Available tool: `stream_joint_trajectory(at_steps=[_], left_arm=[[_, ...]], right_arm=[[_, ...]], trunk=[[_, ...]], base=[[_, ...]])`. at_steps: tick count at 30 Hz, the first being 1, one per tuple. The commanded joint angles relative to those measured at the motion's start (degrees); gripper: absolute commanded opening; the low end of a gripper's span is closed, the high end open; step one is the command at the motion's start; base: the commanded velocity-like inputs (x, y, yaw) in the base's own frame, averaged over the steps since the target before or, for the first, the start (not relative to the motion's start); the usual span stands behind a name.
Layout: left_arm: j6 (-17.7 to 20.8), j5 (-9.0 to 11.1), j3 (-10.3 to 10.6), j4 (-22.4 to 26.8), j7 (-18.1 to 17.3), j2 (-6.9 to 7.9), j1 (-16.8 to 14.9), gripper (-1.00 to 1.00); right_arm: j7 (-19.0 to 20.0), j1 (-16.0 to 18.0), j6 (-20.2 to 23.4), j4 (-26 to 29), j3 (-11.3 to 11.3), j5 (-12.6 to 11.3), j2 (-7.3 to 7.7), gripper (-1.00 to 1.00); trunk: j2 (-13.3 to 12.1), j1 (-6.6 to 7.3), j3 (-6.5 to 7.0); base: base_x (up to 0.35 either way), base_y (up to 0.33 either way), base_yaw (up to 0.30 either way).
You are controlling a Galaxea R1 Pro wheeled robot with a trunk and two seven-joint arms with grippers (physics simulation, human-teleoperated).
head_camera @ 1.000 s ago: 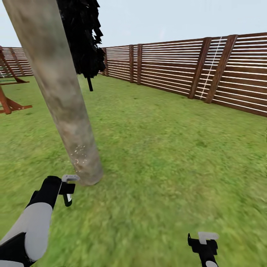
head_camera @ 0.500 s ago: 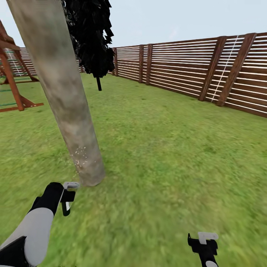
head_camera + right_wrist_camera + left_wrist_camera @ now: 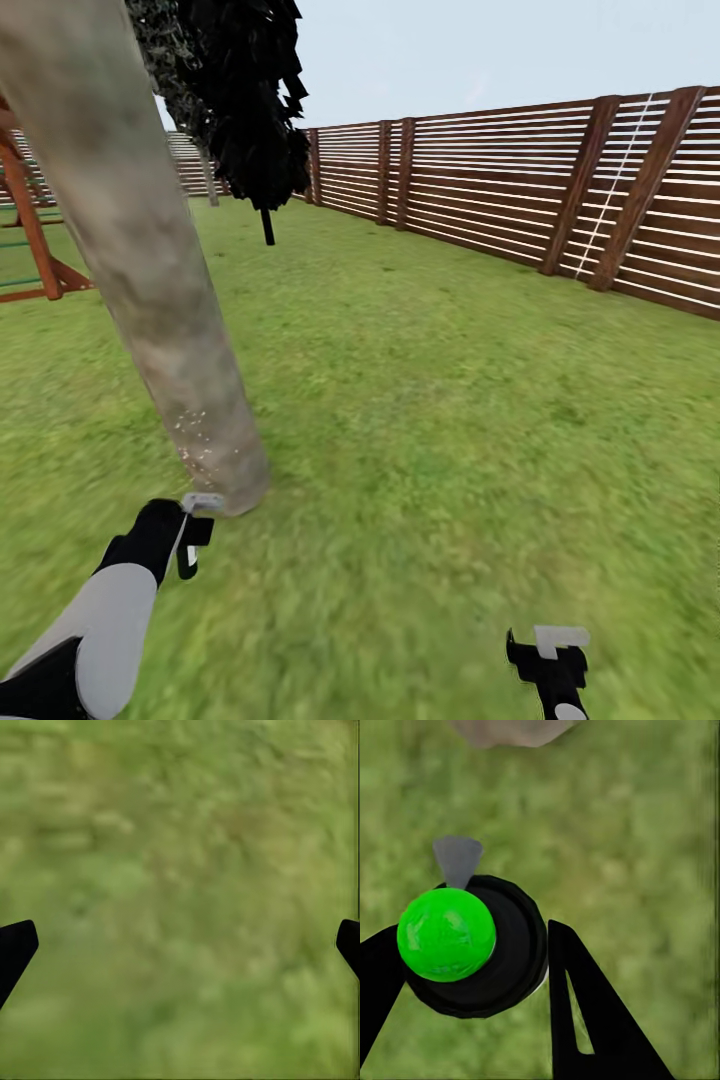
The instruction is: In the garden, pick up the pesticide atomizer on the floor and spray pesticide onto both trees until each tree trunk is fully covered.
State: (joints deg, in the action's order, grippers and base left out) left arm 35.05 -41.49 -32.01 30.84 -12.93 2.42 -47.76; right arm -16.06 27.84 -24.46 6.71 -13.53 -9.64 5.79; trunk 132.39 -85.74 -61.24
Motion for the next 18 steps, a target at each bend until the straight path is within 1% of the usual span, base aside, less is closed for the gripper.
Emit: stream_joint_trajectory(at_steps=[1, 7, 10, 12, 13, 14, 18], left_arm=[[0.1, -0.6, -0.3, 0.1, -0.5, -0.05, -0.1, -1.0], [0.1, -0.6, -0.4, 0.1, -0.5, -0.13, -0.1, -1.0], [0.1, -0.5, -0.4, 0.1, -0.5, -0.1, -0.1, -1.0], [0.0, 1.5, -0.4, 0.1, -0.5, -0.03, 0.0, -1.0], [0.0, 3.2, -0.3, 0.1, -0.5, 0.05, 0.0, -1.0], [-0.1, 3.8, -0.3, 0.1, -0.5, 0.05, 0.0, -1.0], [-0.1, 3.9, -0.3, 0.1, -0.5, 0.07, 0.0, -1.0]], right_arm=[[-0.1, 0.0, -0.1, 0.0, -0.5, -0.6, 0.01, 1.0], [-0.1, 0.0, -0.2, 0.0, -0.5, -0.6, 0.01, 1.0], [-0.1, 0.0, -0.2, 0.0, -0.5, -0.6, 0.01, 1.0], [-0.1, 0.0, -0.2, 0.0, -0.5, -0.6, 0.01, 1.0], [-0.1, 0.0, -0.1, 0.0, -0.5, -0.6, 0.01, 1.0], [-0.1, 0.0, -0.2, 0.0, -0.5, -0.6, 0.01, 1.0], [-0.1, 0.0, -0.2, 0.0, -0.5, -0.6, 0.01, 1.0]], trunk=[[0.0, -0.01, -0.05], [0.0, -0.01, -0.05], [0.0, -0.01, -0.05], [0.0, -0.01, -0.05], [0.0, -0.01, -0.05], [0.0, -0.01, -0.05], [0.0, -0.01, -0.05]], base=[[0.153, -0.243, 0.0], [0.147, -0.246, 0.0], [0.049, -0.268, 0.078], [0.008, -0.276, 0.217], [0.001, -0.277, 0.267], [0.0, -0.277, 0.276], [0.045, -0.277, 0.277]])
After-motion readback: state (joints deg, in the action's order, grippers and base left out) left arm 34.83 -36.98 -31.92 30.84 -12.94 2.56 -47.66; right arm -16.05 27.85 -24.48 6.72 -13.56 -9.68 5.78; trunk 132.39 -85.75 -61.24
